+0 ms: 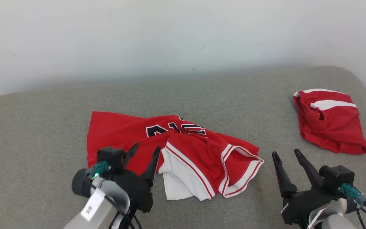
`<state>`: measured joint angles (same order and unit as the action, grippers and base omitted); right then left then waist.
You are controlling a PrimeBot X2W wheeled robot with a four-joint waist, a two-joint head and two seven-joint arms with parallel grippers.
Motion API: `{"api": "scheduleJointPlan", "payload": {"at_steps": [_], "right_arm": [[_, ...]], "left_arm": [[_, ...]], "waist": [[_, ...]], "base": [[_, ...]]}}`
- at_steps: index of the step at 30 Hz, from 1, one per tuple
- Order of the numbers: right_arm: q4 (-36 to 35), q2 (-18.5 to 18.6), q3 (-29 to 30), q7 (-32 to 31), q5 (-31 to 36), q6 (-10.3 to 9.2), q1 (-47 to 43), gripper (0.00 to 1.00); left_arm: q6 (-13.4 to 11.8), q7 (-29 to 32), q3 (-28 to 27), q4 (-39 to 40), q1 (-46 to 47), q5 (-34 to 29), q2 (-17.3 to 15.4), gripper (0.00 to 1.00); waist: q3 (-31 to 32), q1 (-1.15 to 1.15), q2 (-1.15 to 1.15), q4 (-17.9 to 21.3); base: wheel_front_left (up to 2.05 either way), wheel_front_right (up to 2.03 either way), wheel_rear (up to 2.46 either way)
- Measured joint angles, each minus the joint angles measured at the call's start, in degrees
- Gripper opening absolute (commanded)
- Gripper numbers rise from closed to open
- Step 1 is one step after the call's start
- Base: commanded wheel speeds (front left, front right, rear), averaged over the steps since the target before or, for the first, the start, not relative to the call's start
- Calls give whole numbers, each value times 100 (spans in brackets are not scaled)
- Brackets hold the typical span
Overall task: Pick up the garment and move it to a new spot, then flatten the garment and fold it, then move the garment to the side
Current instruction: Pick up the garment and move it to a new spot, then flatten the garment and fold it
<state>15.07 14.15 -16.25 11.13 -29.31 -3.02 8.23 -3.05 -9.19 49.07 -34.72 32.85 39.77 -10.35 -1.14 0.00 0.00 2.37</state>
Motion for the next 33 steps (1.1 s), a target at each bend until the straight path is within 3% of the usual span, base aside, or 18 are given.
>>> {"api": "scheduleJointPlan", "payload": {"at_steps": [10,16,19,28,33], "right_arm": [[-68,-30,-51,8,-91,57,-185,100],[-157,-24,-62,23,-93,57,-319,100],[-223,-30,-112,23,-93,83,-319,100],[-449,-157,-331,-14,-94,162,-327,100],[-479,-259,-611,-226,-96,302,-327,100]], "left_arm": [[-407,-441,-146,376,-758,-444,-427,100],[-408,-500,-638,665,-1149,-656,-780,100],[-407,-508,-1217,638,-1419,-738,-848,100],[-407,-515,-2561,1009,-2279,-1490,-647,100],[-407,-515,-3047,1343,-2637,-1853,-509,100]], "waist": [[168,0,1,-164],[211,0,1,-294],[223,0,0,-360],[215,0,0,-559],[174,0,0,-629]], "base": [[0,0,0],[0,0,0],[0,0,0],[0,0,0],[0,0,0]]}}
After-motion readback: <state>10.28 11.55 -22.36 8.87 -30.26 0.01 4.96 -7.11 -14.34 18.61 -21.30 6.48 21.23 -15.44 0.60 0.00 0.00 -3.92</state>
